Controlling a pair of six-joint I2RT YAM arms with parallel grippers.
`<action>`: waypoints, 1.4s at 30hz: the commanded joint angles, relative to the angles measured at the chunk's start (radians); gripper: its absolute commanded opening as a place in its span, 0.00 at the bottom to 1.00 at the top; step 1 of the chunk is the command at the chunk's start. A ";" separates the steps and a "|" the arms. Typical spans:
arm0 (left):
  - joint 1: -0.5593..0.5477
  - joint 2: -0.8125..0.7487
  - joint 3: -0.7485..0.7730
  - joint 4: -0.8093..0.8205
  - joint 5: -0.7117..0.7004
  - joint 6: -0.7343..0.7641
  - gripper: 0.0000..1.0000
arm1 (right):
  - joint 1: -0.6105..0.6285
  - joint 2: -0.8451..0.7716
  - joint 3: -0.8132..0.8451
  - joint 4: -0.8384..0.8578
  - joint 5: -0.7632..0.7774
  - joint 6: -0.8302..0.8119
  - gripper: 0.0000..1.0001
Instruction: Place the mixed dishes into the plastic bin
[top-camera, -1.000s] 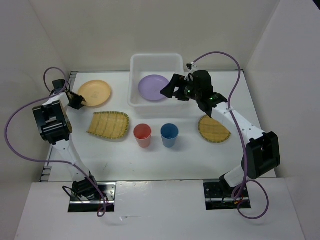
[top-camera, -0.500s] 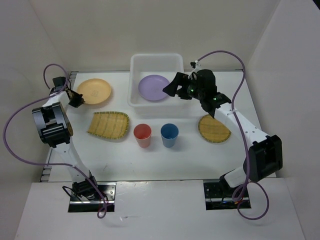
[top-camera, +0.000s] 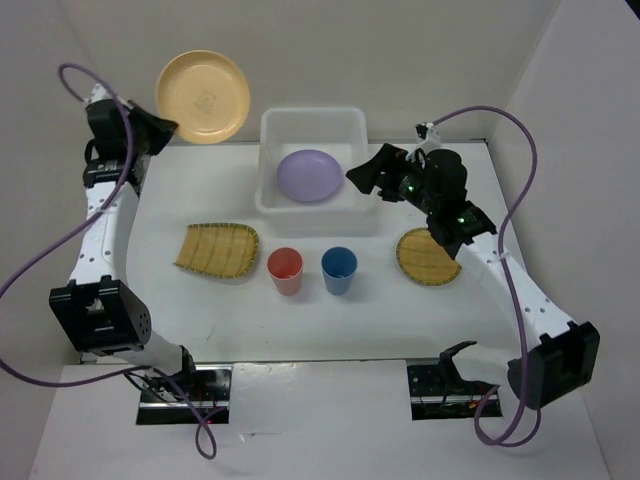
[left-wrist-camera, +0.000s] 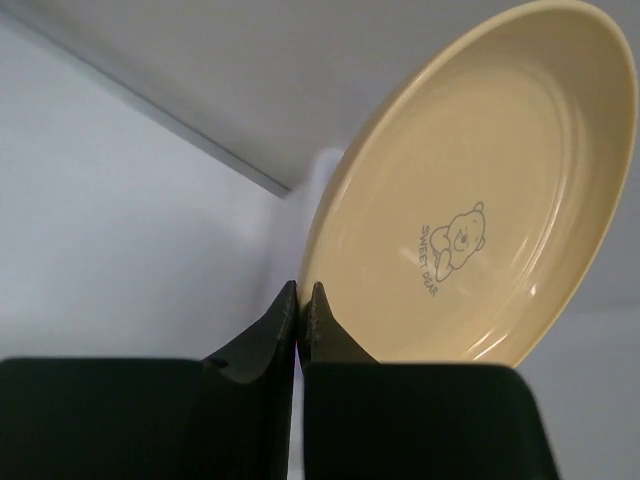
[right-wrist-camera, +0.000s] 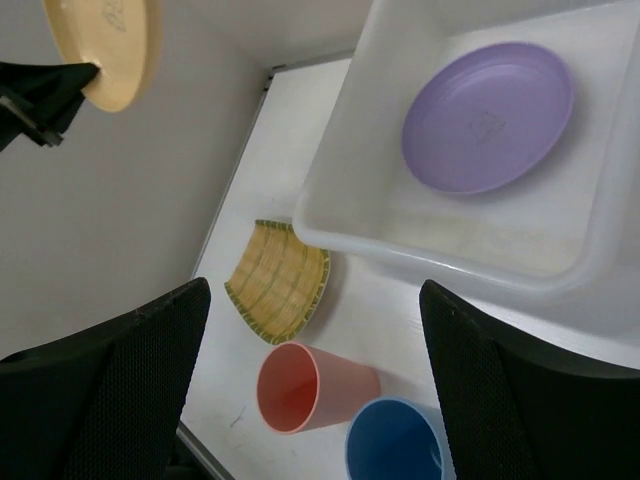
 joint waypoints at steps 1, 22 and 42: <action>-0.161 0.054 0.081 -0.006 0.043 0.044 0.00 | -0.011 -0.116 -0.044 0.034 0.050 0.034 0.90; -0.566 0.834 0.823 -0.394 -0.290 0.123 0.00 | -0.040 -0.283 -0.096 -0.032 0.098 0.076 0.90; -0.542 1.321 1.607 -0.782 -0.290 0.095 0.20 | -0.068 -0.252 -0.115 -0.022 0.047 0.085 0.90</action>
